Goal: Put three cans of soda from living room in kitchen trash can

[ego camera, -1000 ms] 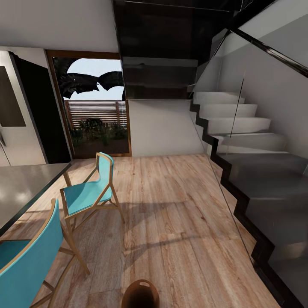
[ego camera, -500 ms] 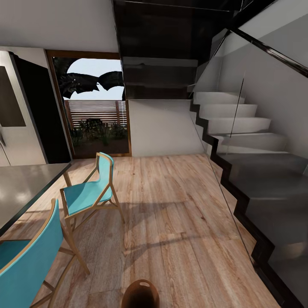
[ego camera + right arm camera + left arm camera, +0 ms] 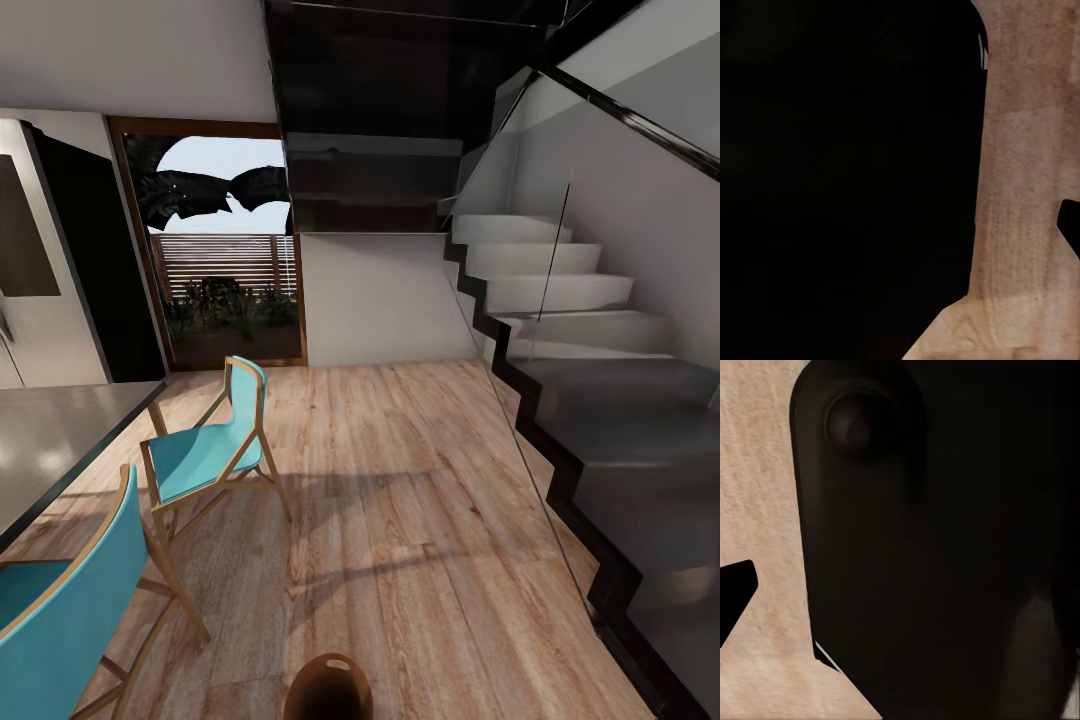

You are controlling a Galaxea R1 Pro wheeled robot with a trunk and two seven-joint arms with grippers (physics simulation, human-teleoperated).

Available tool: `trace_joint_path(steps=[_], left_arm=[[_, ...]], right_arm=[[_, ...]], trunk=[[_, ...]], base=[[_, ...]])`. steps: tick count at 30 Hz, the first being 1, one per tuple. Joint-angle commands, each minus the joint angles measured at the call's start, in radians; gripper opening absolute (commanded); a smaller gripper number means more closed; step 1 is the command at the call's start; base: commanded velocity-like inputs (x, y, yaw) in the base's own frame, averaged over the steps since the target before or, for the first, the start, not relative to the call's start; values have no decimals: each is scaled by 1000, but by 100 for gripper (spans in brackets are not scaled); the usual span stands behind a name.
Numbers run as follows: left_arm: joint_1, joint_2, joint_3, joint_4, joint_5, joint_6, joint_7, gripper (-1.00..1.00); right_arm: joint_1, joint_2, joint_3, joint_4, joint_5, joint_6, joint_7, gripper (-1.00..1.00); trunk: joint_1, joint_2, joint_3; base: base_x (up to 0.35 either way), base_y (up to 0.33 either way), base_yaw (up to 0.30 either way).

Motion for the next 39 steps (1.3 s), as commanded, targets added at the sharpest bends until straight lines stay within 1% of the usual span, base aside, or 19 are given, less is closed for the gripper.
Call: trace_joint_path(steps=[1, 16, 24, 29, 39], left_arm=[[0, -4, 1, 0, 0, -1, -1, 100], [0, -8, -2, -1, -5, 0, -2, 100], [0, -7, 7, 1, -5, -2, 11, 100], [0, -7, 6, 1, -5, -2, 12, 100], [0, 9, -1, 0, -5, 1, 15, 100]], right_arm=[[0, 0, 0, 0, 0, 0, 0, 100], [0, 0, 1, 0, 0, 1, 0, 100], [0, 0, 2, 0, 4, 0, -4, 100], [0, 0, 1, 0, 5, 0, -2, 100], [0, -1, 0, 0, 5, -2, -2, 100]], trunk=[[0, 0, 0], [0, 0, 0], [0, 0, 0], [0, 0, 0], [0, 0, 0]], base=[[0, 0, 0], [0, 0, 0], [0, 0, 0], [0, 0, 0], [0, 0, 0]])
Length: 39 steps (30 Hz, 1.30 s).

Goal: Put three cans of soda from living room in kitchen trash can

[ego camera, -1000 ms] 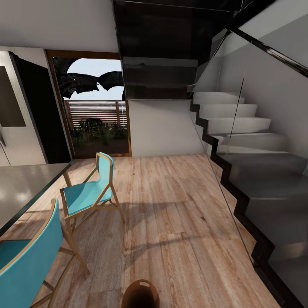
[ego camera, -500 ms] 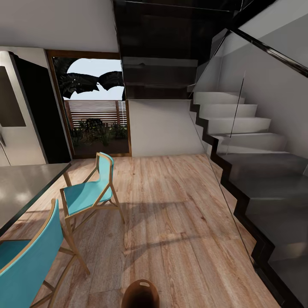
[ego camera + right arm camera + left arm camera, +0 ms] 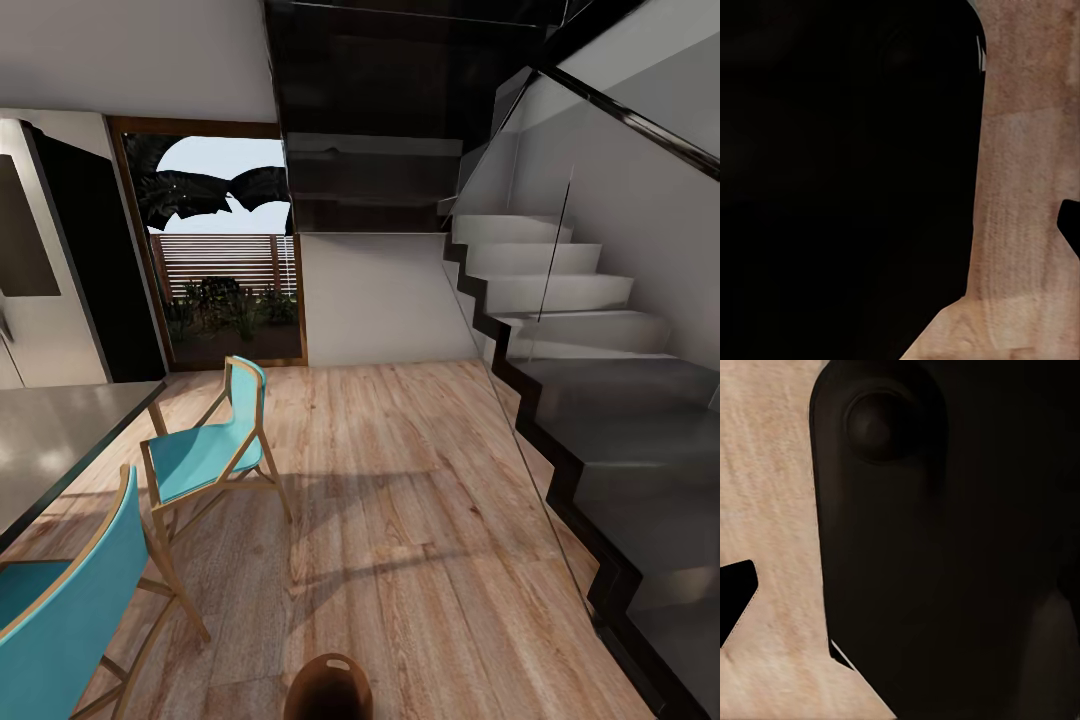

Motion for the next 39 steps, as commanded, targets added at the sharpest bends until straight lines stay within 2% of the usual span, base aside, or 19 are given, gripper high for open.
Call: trace_joint_path(steps=[1, 7, 9, 11, 14, 21, 28, 39], left_arm=[[0, 3, 0, 0, 0, 0, 1, 100], [0, 22, 0, -1, 0, 0, 3, 100], [-2, 33, 0, -13, 11, 11, -6, 100], [-2, 42, 0, -24, 23, 22, -4, 100], [-2, 33, 1, -41, 39, 8, 0, 100], [-2, 24, 2, -22, 0, -11, 4, 100], [-2, 25, 2, -20, -3, -13, 4, 100], [-1, 25, 2, -22, -3, -14, 4, 100]], right_arm=[[0, 0, 0, 0, 0, -1, 0, 100], [0, 0, 3, 0, 3, -3, 1, 100], [-12, -12, 9, -12, 7, 8, 1, 100], [-13, -12, 7, -23, 6, 20, 4, 100], [-12, -5, 3, -40, 6, 36, 7, 100], [-14, 4, -2, 0, 4, 4, -2, 100], [-14, 2, -3, 14, 6, 2, -3, 100], [-14, 0, -1, 13, 12, 2, 7, 100]], trunk=[[0, 0, 0], [0, 0, 0], [0, 0, 0], [0, 0, 0], [0, 0, 0], [0, 0, 0], [0, 0, -2], [0, 0, -18]], base=[[0, 0, 0], [0, 0, 0], [0, 0, 0], [0, 0, 0], [0, 0, 0], [0, 0, 0], [0, 0, 0], [0, 0, 0]])
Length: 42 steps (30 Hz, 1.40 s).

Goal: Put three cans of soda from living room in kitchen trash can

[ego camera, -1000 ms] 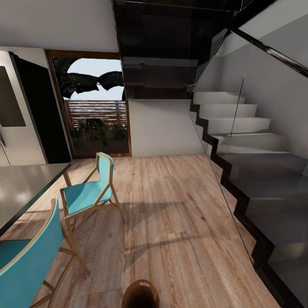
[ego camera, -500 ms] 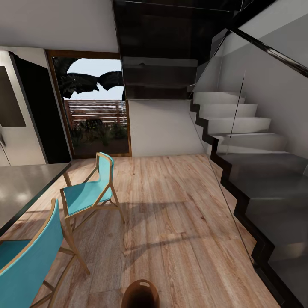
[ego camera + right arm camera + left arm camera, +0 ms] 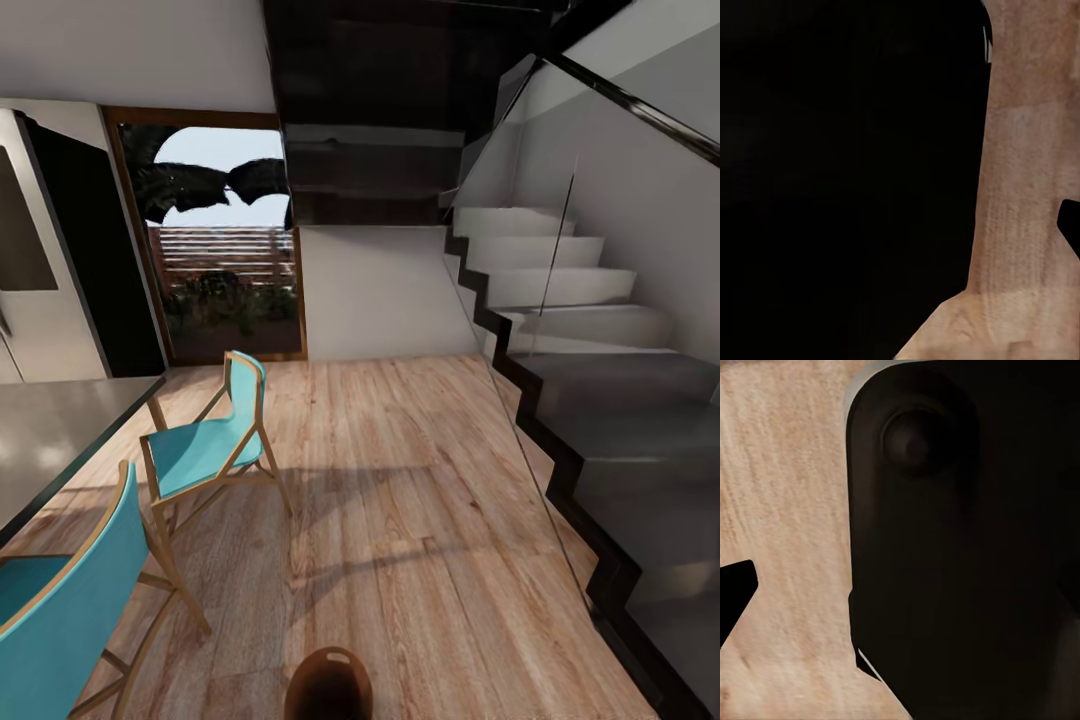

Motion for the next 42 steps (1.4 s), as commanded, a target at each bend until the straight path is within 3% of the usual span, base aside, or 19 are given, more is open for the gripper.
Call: trace_joint_path(steps=[1, 3, 8, 9, 11, 16, 23, 42], left_arm=[[0, 0, 0, -5, 0, 0, 0, 100], [0, 2, -1, -27, 0, 1, 1, 100], [0, 18, 0, -186, 5, 15, 9, 100], [0, 23, 0, -275, 9, 37, 11, 100], [0, 25, 0, -397, 11, 87, 12, 100], [0, 23, 1, -569, 13, 184, 12, 100], [0, 23, 0, -637, 11, 227, 10, 100], [0, 21, 0, -646, 13, 223, 4, 100]], right_arm=[[0, -1, -1, -3, 1, 1, 0, 100], [0, -1, -2, -24, 2, 4, 0, 100], [0, -7, -2, -217, 0, 65, -2, 100], [0, -15, -2, -348, 0, 148, -3, 100], [0, -21, -3, -517, -1, 238, -3, 100], [0, -24, -6, -684, -1, 292, -4, 100], [0, -25, -5, -728, -1, 295, 1, 100], [0, -25, -2, -731, 1, 292, 6, 100]], trunk=[[0, 0, -2], [0, 0, -5], [0, 0, -13], [0, 0, -15], [0, 0, -18], [0, 0, -26], [0, 0, -37], [0, 0, -68]], base=[[0, 0, 0], [0, 0, 0], [0, 0, 0], [0, 0, 0], [0, 0, 0], [0, 0, 0], [0, 0, 0], [0, 0, 0]])
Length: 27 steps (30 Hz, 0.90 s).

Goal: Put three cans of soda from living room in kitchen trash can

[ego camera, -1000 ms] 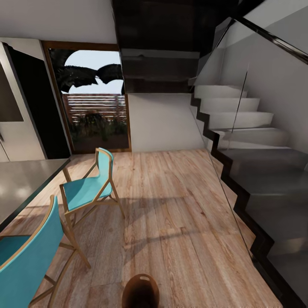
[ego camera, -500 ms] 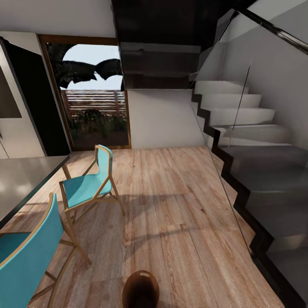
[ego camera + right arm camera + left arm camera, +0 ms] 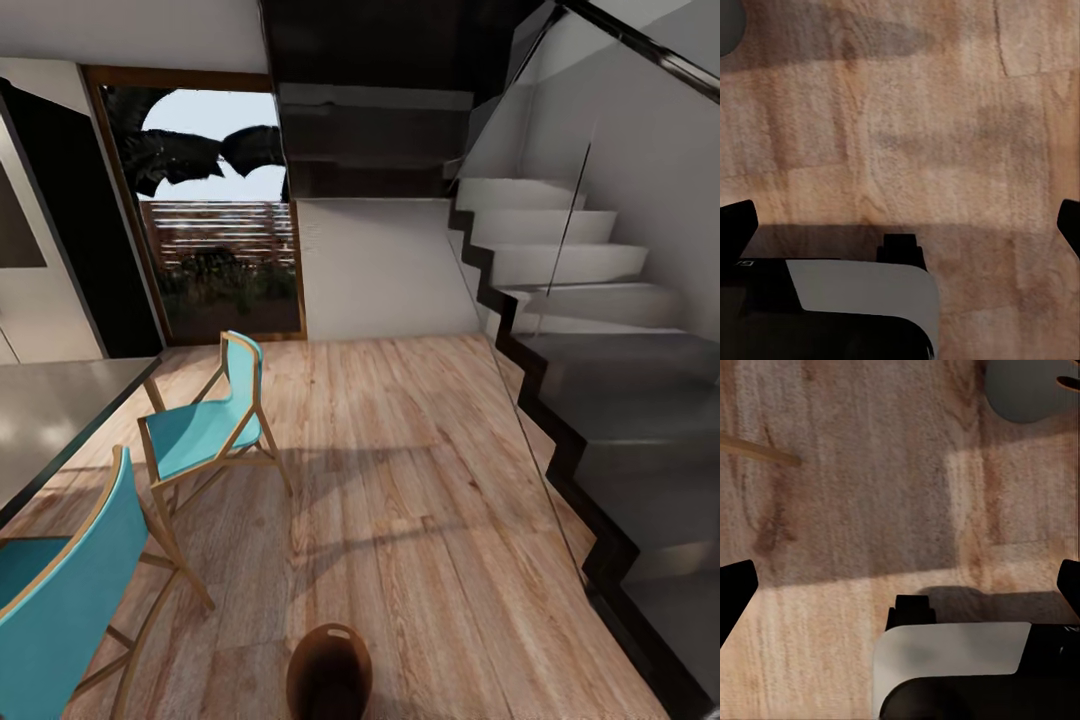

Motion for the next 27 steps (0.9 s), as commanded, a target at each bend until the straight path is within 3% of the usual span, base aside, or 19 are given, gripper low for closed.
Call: trace_joint_path(steps=[1, 8, 15, 27], left_arm=[[0, -1, 0, -1, 0, 1, 0, 100], [0, -7, 2, -17, 1, 5, -1, 100], [0, -11, 5, -60, 37, 21, 2, 100], [0, -20, 3, -65, 41, 84, 2, 100]], right_arm=[[0, 0, 0, 0, 0, 0, 0, 100], [0, 1, 1, 0, 0, 0, 0, 100], [0, 1, 2, -1, 1, 0, -1, 100], [0, 2, 2, 0, 2, 0, -3, 100]], trunk=[[0, 0, -2], [0, 0, -13], [0, 0, -25], [4, -7, -47]], base=[[0, 0, 0], [0, 0, 0], [0, 0, 0], [0, 0, 0]])
